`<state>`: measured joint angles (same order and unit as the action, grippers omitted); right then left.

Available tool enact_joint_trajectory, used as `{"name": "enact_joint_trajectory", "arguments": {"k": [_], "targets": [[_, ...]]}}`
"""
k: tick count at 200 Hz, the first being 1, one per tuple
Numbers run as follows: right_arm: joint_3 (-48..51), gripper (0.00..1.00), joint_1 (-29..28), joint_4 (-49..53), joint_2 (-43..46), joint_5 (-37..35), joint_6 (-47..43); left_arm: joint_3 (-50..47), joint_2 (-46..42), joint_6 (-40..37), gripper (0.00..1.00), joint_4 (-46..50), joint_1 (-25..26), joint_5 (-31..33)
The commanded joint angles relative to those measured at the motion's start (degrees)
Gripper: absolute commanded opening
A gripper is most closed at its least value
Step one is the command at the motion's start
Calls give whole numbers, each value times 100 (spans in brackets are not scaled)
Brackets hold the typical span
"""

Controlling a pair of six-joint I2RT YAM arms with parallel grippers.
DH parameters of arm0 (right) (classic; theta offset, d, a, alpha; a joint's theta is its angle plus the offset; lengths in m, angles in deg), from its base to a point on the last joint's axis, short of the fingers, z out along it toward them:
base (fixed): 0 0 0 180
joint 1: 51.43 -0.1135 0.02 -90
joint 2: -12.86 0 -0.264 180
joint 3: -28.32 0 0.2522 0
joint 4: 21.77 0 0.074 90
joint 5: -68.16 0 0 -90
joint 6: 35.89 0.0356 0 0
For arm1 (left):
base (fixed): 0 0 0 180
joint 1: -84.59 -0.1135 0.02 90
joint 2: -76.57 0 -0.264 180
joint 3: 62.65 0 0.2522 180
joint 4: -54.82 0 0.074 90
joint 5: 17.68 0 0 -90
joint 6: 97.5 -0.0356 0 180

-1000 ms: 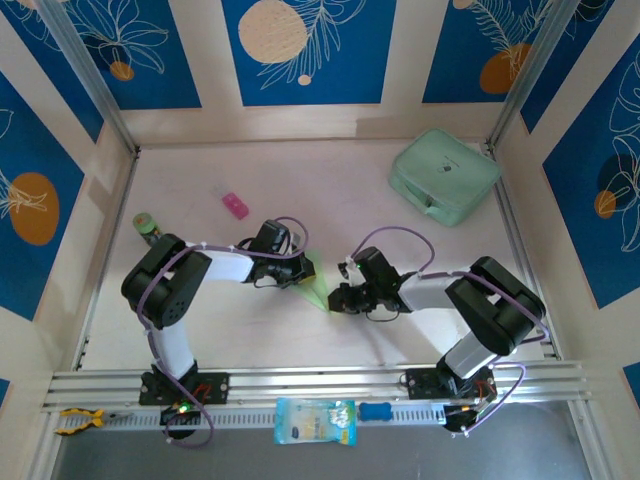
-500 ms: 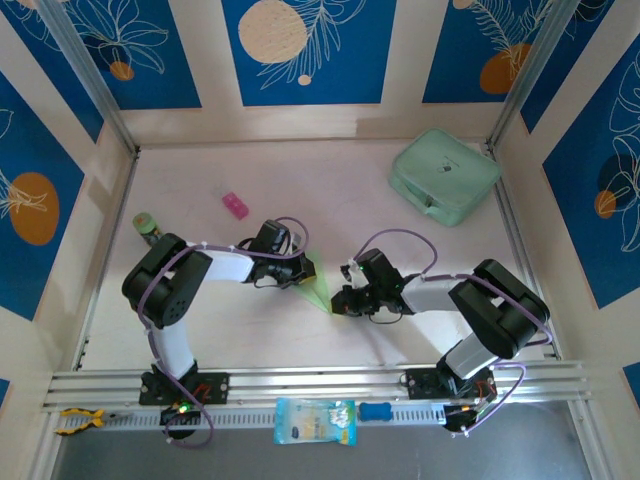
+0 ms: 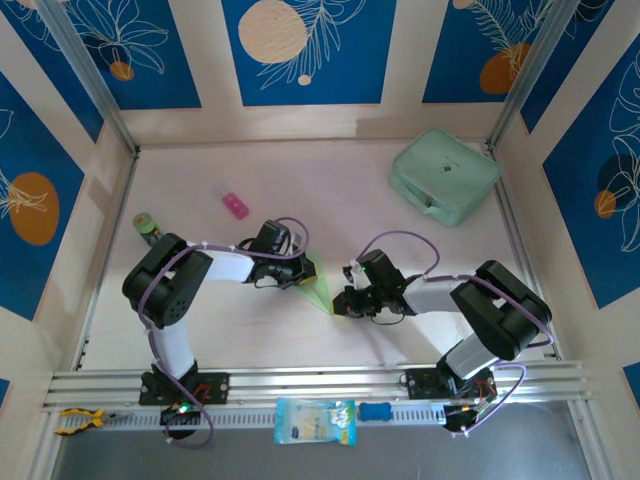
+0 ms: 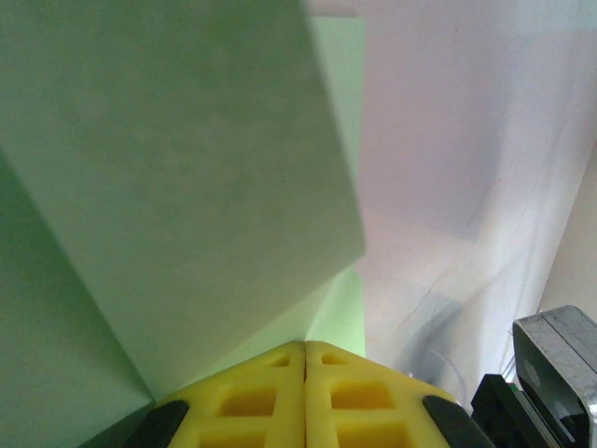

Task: Fold a paper plane with a square sheet of paper (pick it up from the middle)
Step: Fourth fold the wing at the center of the table.

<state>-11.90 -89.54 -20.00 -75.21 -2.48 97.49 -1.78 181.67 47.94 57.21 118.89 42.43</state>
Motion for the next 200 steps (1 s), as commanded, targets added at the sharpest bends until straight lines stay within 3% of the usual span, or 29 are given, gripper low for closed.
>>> {"name": "enact_joint_trajectory", "arguments": {"k": [1,33,94,126,159,200], "targets": [[159,4,-4,436,-165,283,30,-66,175,-46,7,232,11,122],[161,10,5,611,-44,186,24,-88,160,-44,7,242,11,129],[227,4,14,611,-12,288,28,-98,147,-50,6,251,-6,145],[224,12,22,699,94,238,22,-106,140,-52,6,267,-3,150],[246,5,31,707,142,307,-5,-106,134,-66,6,278,-18,164],[220,6,41,759,132,263,-13,-113,125,-67,6,294,-24,164]]}}
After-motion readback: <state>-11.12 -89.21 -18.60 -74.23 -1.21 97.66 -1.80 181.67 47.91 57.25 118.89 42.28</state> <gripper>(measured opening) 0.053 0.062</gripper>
